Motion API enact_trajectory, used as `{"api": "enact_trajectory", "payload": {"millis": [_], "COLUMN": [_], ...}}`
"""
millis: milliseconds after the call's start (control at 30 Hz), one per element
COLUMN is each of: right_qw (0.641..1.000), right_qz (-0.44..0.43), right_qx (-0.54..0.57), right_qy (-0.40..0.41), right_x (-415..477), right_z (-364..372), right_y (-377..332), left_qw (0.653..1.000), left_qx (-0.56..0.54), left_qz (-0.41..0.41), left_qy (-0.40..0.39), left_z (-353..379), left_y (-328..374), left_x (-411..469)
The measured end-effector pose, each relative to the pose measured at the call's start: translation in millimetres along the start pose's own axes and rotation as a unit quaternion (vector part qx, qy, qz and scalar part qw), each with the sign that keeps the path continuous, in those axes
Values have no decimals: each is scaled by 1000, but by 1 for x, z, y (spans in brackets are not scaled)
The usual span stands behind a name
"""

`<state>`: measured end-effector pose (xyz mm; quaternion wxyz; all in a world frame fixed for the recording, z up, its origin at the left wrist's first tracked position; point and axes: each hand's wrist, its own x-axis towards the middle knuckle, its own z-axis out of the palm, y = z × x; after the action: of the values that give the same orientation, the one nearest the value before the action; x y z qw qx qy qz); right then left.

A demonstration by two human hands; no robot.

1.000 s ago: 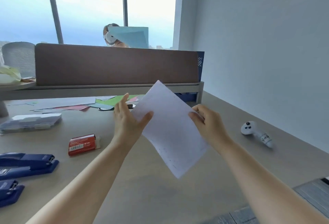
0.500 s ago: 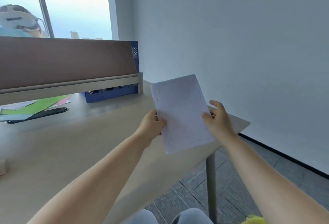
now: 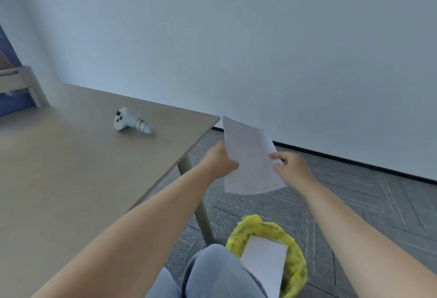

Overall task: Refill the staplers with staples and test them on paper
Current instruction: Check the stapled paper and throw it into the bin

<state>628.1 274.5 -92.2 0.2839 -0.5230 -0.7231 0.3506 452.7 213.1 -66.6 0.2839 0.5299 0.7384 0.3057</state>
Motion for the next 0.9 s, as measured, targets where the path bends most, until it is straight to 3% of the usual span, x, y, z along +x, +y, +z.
{"api": "enact_trajectory", "payload": {"millis": [233, 433, 567, 900], "right_qw": [986, 960, 943, 925], "right_qz": [150, 256, 286, 318], "right_qx": [-40, -39, -52, -86], "right_qy": [-62, -104, -160, -191], "right_x": [-11, -13, -12, -11], "right_z": [-5, 16, 38, 75], "right_y": [107, 178, 209, 262], "left_qw": [990, 978, 965, 916], "left_qx": [-7, 73, 134, 238], "left_qz": [-82, -108, -112, -133], "left_qy": [-111, -162, -193, -293], "left_z": [104, 168, 195, 224], "left_y": [-30, -77, -102, -134], "left_x": [32, 49, 53, 64]}}
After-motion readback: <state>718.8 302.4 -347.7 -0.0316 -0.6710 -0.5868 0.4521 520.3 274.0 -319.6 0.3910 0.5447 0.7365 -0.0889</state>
